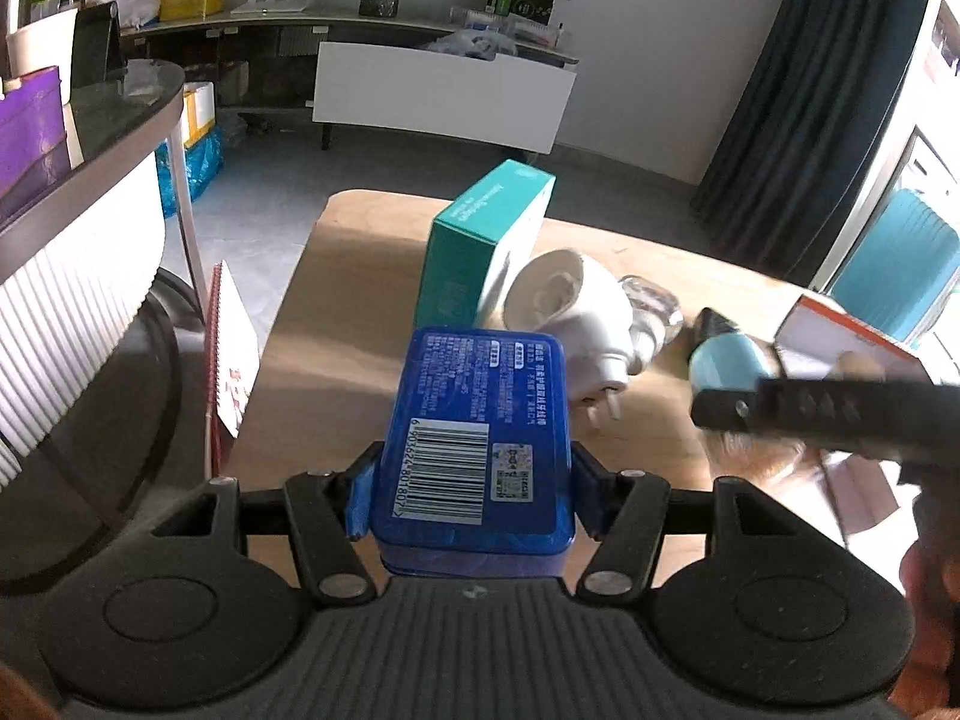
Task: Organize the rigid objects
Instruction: 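Carry the blue package and light-blue jar over the tray with both tools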
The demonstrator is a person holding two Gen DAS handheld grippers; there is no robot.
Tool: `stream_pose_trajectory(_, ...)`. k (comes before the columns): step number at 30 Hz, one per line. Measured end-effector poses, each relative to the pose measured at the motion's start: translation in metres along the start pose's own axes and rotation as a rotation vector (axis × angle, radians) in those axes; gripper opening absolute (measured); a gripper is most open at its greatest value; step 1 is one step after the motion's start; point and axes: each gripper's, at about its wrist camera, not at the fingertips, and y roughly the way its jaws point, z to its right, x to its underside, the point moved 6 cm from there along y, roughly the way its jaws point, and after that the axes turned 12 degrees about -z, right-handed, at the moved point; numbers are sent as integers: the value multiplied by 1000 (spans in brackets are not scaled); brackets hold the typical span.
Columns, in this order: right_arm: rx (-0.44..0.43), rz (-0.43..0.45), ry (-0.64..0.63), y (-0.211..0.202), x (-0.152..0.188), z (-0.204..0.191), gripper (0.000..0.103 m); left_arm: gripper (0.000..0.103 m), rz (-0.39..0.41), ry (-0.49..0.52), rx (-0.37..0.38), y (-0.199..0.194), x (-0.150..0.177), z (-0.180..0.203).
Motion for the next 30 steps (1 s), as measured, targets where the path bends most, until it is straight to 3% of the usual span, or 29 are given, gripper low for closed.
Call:
stream_pose_trajectory(5, 17, 67, -85, -45, 29, 2, 58, 62, 9, 16, 5, -11, 7, 7)
stream_pose_trajectory(14, 28, 132, -82, -102, 56, 26, 58, 62, 33, 48, 39, -46, 26, 50)
stream_pose_trajectory(19, 38, 148, -71, -118, 65, 48, 58, 62, 41, 59, 67, -57, 37, 75)
stream_pose_trajectory(30, 61, 194, -28, -145, 85, 94, 58, 62, 33, 96, 57, -63, 55, 124)
